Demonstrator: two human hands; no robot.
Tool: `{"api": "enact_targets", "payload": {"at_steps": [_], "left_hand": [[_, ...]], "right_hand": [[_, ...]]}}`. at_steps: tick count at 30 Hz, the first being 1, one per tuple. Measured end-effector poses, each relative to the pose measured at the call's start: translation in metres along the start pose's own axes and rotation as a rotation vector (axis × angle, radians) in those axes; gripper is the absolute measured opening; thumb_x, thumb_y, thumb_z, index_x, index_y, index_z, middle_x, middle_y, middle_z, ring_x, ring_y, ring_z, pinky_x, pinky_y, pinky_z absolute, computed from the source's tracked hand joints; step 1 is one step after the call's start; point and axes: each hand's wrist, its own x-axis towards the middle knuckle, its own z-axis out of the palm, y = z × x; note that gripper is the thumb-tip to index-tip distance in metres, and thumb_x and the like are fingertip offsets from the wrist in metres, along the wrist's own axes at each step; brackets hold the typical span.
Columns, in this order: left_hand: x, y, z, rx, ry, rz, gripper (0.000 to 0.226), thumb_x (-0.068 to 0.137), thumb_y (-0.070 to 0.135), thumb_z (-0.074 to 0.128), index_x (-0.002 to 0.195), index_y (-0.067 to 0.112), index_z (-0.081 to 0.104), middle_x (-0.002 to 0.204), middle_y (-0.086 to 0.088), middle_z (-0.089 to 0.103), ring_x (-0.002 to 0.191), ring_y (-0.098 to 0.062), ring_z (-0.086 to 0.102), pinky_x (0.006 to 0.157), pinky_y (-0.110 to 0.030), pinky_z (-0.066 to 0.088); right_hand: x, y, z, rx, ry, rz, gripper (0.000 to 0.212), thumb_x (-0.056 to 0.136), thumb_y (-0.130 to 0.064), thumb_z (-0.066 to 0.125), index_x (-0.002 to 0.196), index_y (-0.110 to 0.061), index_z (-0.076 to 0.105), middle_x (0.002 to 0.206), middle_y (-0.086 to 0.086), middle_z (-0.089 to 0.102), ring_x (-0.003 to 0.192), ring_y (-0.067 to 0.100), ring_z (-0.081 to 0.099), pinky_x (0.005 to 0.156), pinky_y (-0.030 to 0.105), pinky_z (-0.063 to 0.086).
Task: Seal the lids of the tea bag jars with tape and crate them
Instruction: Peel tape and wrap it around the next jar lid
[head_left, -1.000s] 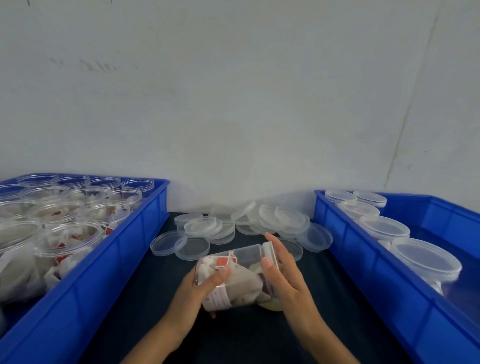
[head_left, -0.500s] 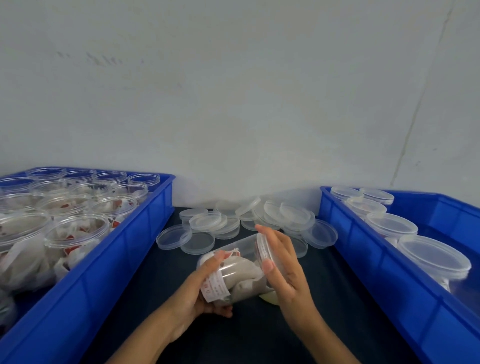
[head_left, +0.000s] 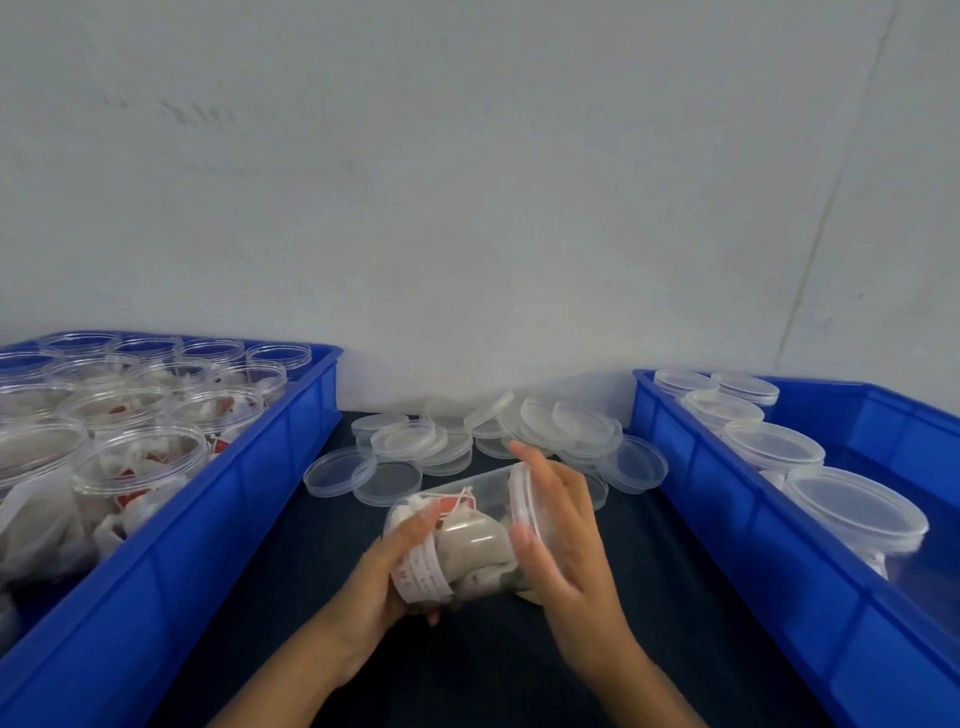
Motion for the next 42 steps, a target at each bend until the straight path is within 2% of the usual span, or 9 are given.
{"api": "enact_targets", "payload": {"at_steps": [12,17,20,23,25,30,34,39,42], "left_hand": [[0.002,0.000,0.006,-0.037,0.057,0.075,0.056,0.074,0.054,0.074,0.121,0.028,0.056,0.108,-0.003,0.073,0.094,-0.018,0.071,0.068,-0.028,0.057],[0.001,0.009,-0.005,0.744,0.226,0.472,0.099,0.045,0.066,0.079,0.134,0.047,0.039,0.131,0.032,0.046,0.119,0.012,0.045,0.088,-0.013,0.040],[0.000,0.002,0.002,1.110,0.169,0.569,0.107,0.047,0.070,0.079,0.138,0.055,0.024,0.132,0.041,0.034,0.120,0.014,0.036,0.098,-0.019,0.035],[0.002,-0.007,0.004,0.954,0.240,0.595,0.092,0.051,0.059,0.082,0.127,0.057,0.030,0.123,0.040,0.042,0.110,0.019,0.045,0.081,-0.009,0.041],[0.005,-0.010,-0.001,0.759,0.345,0.548,0.090,0.050,0.049,0.089,0.123,0.051,0.036,0.117,0.036,0.050,0.110,0.018,0.047,0.079,-0.006,0.041],[0.015,-0.020,-0.010,0.543,0.458,0.458,0.086,0.052,0.027,0.095,0.120,0.036,0.043,0.115,0.018,0.057,0.103,0.013,0.053,0.078,-0.007,0.042],[0.018,-0.024,-0.011,0.496,0.481,0.439,0.091,0.052,0.028,0.093,0.125,0.031,0.039,0.116,0.016,0.057,0.103,0.015,0.053,0.080,-0.007,0.045],[0.009,-0.021,-0.002,0.565,0.537,0.490,0.110,0.049,0.042,0.089,0.141,0.019,0.031,0.137,0.001,0.045,0.126,-0.013,0.047,0.103,-0.031,0.042],[-0.001,-0.010,0.008,0.807,0.685,0.812,0.096,0.068,0.057,0.076,0.139,0.008,0.034,0.139,-0.008,0.037,0.128,-0.016,0.039,0.104,-0.028,0.034]], "right_hand": [[0.006,-0.003,0.001,0.091,0.031,0.054,0.052,0.081,-0.054,0.049,0.132,-0.041,0.050,0.132,-0.011,0.047,0.120,-0.007,0.046,0.090,0.009,0.043],[0.004,-0.005,0.002,0.109,0.077,0.072,0.048,0.083,-0.034,0.065,0.130,-0.038,0.055,0.127,0.000,0.048,0.103,-0.009,0.054,0.081,0.013,0.049],[0.002,-0.007,0.008,0.047,-0.015,0.077,0.059,0.080,-0.036,0.074,0.134,-0.040,0.051,0.128,-0.003,0.044,0.113,0.002,0.051,0.095,0.028,0.050],[0.007,-0.006,0.002,0.122,-0.072,0.098,0.066,0.081,-0.038,0.070,0.141,-0.034,0.042,0.132,-0.006,0.044,0.118,-0.006,0.048,0.092,0.014,0.048],[0.013,0.000,-0.014,0.100,-0.024,0.155,0.049,0.090,-0.037,0.061,0.138,-0.036,0.046,0.132,-0.012,0.050,0.122,-0.007,0.048,0.099,0.018,0.045],[0.006,0.026,-0.051,-0.540,-0.293,0.295,0.034,0.091,-0.035,0.063,0.124,-0.036,0.054,0.120,-0.023,0.051,0.119,-0.002,0.046,0.097,0.013,0.036],[-0.002,0.041,-0.044,-0.801,-0.484,0.234,0.042,0.089,-0.044,0.063,0.128,-0.030,0.056,0.123,-0.019,0.049,0.121,-0.001,0.040,0.118,0.023,0.011],[-0.004,0.036,-0.023,-0.906,-0.389,0.180,0.019,0.091,-0.045,0.057,0.097,-0.027,0.055,0.101,-0.015,0.050,0.094,0.003,0.042,0.085,0.017,0.032],[-0.004,0.032,-0.024,-0.877,-0.357,0.210,0.015,0.095,-0.038,0.052,0.093,-0.024,0.048,0.091,-0.012,0.053,0.079,0.005,0.044,0.073,0.017,0.030]]}}
